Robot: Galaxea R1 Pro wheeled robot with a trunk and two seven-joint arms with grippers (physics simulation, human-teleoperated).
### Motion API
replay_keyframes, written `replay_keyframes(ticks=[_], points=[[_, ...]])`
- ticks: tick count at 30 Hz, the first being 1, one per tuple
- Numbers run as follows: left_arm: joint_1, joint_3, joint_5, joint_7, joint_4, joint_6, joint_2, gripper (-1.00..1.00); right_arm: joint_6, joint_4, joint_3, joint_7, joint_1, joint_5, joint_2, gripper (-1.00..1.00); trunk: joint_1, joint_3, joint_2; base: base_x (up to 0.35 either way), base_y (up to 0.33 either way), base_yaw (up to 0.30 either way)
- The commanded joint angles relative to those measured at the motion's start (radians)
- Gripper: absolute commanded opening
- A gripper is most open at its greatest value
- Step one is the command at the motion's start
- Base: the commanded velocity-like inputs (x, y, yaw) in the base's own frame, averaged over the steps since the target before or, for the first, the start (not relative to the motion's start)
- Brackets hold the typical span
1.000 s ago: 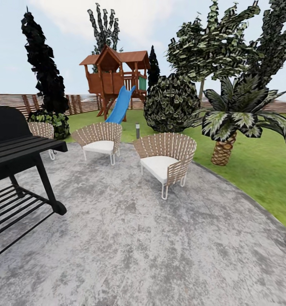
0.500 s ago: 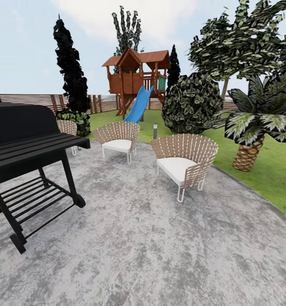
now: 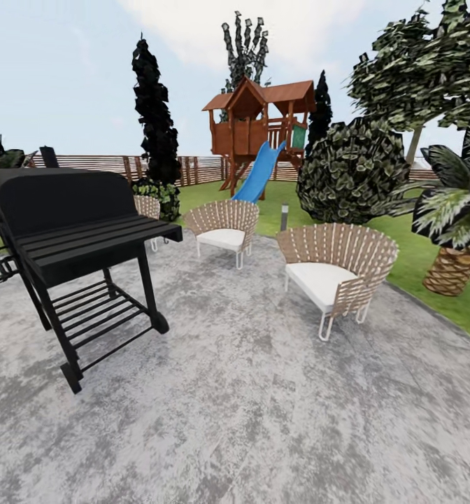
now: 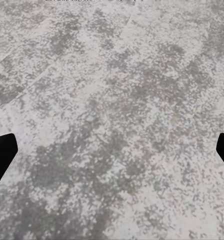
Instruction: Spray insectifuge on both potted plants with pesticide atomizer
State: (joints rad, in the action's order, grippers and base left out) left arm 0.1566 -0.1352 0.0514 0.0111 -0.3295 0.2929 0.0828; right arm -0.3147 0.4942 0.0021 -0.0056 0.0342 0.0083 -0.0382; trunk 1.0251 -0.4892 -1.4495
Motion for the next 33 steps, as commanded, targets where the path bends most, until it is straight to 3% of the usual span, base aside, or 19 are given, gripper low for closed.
replay_keyframes(ticks=[1,24,33], points=[[0.001,0.002,0.005,0.001,0.001,0.003,0.000,1.00,-0.003,0.000,0.000,-0.001,0.000,0.001,0.000,1.00,0.000,-0.001,-0.001,0.000,0.000,0.282],[0.001,0.001,0.007,0.001,0.000,0.006,-0.003,1.00,-0.003,0.000,0.001,-0.001,0.000,0.001,0.001,1.00,0.000,-0.001,-0.001,0.000,0.000,0.285],[0.001,-0.004,0.008,0.003,0.000,0.005,-0.002,1.00,-0.003,0.000,0.001,-0.001,0.000,-0.001,0.001,1.00,0.034,-0.029,-0.064,0.000,0.000,0.285]])
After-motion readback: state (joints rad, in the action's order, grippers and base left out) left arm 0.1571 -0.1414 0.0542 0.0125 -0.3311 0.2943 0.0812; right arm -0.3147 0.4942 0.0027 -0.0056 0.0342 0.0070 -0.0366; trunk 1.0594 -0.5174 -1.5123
